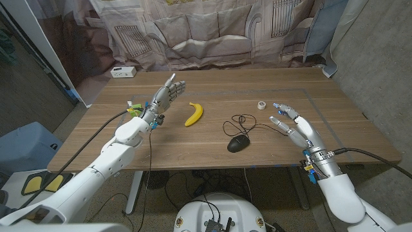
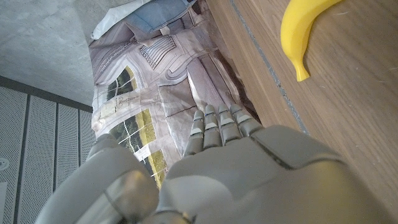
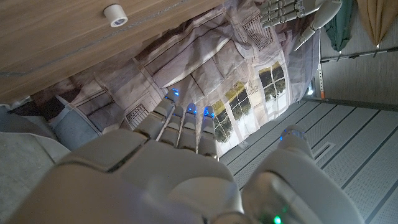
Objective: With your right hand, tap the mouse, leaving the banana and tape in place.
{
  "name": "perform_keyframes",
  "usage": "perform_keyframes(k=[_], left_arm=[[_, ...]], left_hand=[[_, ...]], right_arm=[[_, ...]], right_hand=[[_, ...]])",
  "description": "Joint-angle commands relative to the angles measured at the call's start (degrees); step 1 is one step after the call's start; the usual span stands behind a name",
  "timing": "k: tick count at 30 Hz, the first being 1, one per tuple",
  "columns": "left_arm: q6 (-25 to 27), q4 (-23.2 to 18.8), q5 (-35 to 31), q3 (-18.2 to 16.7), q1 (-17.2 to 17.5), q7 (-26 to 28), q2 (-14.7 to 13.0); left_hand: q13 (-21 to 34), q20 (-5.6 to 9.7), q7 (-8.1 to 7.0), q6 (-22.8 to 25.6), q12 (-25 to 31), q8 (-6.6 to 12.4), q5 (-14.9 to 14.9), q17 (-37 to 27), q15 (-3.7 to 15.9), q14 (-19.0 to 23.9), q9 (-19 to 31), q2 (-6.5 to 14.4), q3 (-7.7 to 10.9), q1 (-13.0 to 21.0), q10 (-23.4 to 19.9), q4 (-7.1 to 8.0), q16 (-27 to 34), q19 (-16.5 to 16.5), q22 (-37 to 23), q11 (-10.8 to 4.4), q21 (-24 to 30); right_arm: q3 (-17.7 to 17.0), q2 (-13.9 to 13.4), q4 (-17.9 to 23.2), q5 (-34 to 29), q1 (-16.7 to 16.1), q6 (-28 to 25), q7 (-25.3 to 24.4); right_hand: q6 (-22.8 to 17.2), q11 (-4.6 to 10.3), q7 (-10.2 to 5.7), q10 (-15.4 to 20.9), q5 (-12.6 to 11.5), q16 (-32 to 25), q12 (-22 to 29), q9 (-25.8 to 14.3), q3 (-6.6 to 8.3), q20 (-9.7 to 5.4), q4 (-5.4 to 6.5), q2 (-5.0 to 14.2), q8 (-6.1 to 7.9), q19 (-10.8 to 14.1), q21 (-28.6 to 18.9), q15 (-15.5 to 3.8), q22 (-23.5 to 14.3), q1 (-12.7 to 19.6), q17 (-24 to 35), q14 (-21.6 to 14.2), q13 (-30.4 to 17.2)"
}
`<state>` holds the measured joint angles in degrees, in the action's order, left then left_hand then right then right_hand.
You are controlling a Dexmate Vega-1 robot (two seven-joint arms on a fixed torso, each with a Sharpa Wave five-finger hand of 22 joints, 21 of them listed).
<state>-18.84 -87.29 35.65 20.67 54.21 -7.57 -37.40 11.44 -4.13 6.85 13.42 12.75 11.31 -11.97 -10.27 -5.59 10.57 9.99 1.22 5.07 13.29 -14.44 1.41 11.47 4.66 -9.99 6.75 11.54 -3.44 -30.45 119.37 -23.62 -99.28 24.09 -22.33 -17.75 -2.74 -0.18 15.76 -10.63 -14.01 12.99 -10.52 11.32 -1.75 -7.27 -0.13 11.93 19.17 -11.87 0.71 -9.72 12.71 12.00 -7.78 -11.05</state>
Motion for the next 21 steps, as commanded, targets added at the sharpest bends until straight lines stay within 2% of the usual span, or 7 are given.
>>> perform_keyframes(k=[1, 12, 17, 21], left_arm=[[1.21, 0.35, -0.14, 0.47, -0.73, -0.16, 0.01], [2.06, -0.18, -0.94, 0.82, -0.98, 0.57, -0.24], [2.03, -0.37, -0.96, 0.58, -0.72, 0.73, -0.57], [1.75, -0.22, -0.80, 0.28, -0.43, 0.85, -0.65]], left_hand=[[0.20, -0.33, 0.19, 0.59, 0.26, 0.01, -0.04, -0.10, -0.11, 0.67, 0.32, -0.22, 0.25, 0.56, -0.40, -0.29, -0.23, 0.37, -0.26, -0.20, 0.03], [0.19, -0.95, 0.07, 0.86, 0.20, 0.04, -0.01, -0.11, -0.08, 0.68, 0.33, -0.16, 0.22, 0.57, -0.39, -0.33, -0.28, 0.34, -0.27, -0.37, -0.01], [0.18, -0.90, 0.01, 1.02, 0.27, 0.07, 0.00, -0.11, 0.04, 0.86, 0.33, -0.14, 0.21, 0.57, -0.61, -0.35, -0.23, 0.37, -0.28, -0.42, -0.02], [0.18, -0.90, -0.14, 1.25, 0.27, 0.13, 0.01, -0.11, 0.15, 0.94, 0.33, -0.11, 0.20, 0.58, -0.66, -0.37, -0.23, 0.38, -0.28, -0.46, -0.02]], right_arm=[[0.20, -1.67, 0.96, -9.21, 0.68, -4.82, -4.44], [1.36, -4.62, 2.04, -14.67, 0.34, -9.65, -6.57], [1.98, -6.35, 3.62, -16.54, 0.24, -12.18, -6.21], [2.26, -7.59, 5.14, -17.66, 0.08, -14.20, -5.57]], right_hand=[[0.56, 0.64, -0.85, -0.06, -0.51, 0.25, -0.31, -0.33, 0.17, -0.15, -0.36, 0.12, -0.33, 0.67, 0.17, 0.08, -0.12, 0.85, -0.07, -0.68, -0.10], [1.12, 0.71, -1.48, -0.76, -0.58, 0.59, -0.76, -0.32, 0.12, 0.05, -0.34, 0.20, -0.59, 0.24, 0.45, 0.14, -0.13, 0.91, -0.05, -0.16, -0.11], [-1.53, 0.66, -3.56, -0.78, -0.60, 0.83, -0.92, -0.31, 0.02, 0.25, -0.22, 0.36, 0.31, -0.05, 0.63, 0.23, -0.14, 0.79, 0.01, 0.16, -0.12], [-2.74, 1.18, -4.06, -1.10, -0.60, 1.20, -1.12, -0.28, -0.08, 0.79, -0.10, 0.47, 0.57, -0.64, 0.86, 0.61, -0.16, 0.63, 0.07, 0.95, -0.14]])
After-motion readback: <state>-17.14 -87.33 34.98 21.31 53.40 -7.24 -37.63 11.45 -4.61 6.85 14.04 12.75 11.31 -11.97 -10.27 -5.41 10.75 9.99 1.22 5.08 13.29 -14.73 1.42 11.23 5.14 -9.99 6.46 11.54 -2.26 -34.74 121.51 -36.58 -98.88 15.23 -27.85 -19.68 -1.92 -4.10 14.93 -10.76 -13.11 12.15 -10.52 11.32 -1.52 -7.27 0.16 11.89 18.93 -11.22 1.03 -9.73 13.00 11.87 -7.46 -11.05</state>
